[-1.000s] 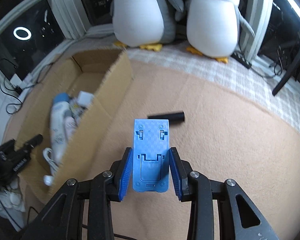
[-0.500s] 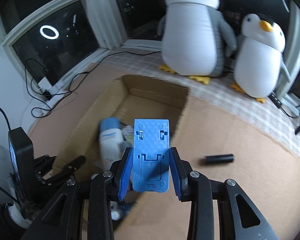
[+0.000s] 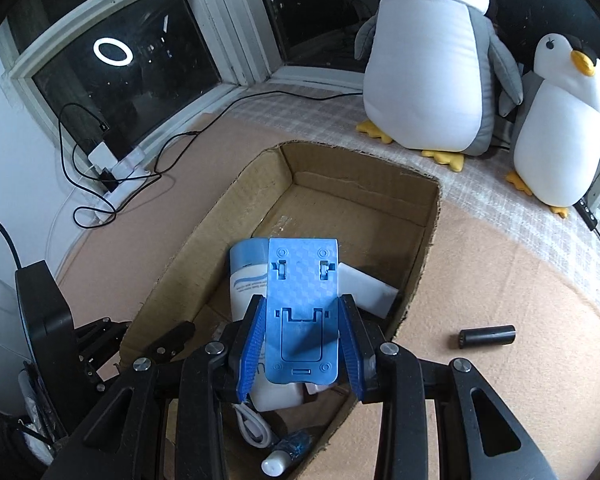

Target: Organize rigid objects

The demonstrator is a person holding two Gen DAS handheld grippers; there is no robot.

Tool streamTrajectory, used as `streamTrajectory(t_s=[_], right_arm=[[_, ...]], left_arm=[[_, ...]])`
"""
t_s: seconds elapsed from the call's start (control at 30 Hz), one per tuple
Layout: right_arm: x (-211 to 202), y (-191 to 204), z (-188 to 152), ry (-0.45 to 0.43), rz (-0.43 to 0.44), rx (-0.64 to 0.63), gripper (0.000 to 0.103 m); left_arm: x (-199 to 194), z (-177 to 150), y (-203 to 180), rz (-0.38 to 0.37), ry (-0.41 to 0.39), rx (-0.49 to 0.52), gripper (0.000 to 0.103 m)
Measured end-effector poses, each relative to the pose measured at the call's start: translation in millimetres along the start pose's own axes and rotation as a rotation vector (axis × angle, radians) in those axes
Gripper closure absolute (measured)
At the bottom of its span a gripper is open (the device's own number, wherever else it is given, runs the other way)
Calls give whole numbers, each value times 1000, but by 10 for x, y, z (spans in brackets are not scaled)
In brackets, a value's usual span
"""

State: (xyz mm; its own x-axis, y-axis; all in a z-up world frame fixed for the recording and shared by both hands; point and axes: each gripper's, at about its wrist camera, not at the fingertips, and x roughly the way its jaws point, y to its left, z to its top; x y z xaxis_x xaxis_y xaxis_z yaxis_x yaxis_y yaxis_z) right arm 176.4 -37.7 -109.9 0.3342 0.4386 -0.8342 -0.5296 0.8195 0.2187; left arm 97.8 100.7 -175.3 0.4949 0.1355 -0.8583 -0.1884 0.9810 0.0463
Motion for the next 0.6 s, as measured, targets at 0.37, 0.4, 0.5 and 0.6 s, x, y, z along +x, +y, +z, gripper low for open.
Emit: streamTrajectory(t_s=[0.37, 0.4, 0.5, 0.6], right_arm=[[7, 69, 12, 0, -9, -24, 51], [4, 76, 11, -1, -10, -28, 51], [5, 84, 4, 1, -15, -34, 50], [1, 78, -2, 0, -16, -34, 47]], left_arm=[[0, 2, 2, 0, 0, 0, 83], [0, 1, 2, 0, 0, 0, 83], [0, 1, 2, 0, 0, 0, 83], [0, 1, 1, 0, 0, 0, 83]])
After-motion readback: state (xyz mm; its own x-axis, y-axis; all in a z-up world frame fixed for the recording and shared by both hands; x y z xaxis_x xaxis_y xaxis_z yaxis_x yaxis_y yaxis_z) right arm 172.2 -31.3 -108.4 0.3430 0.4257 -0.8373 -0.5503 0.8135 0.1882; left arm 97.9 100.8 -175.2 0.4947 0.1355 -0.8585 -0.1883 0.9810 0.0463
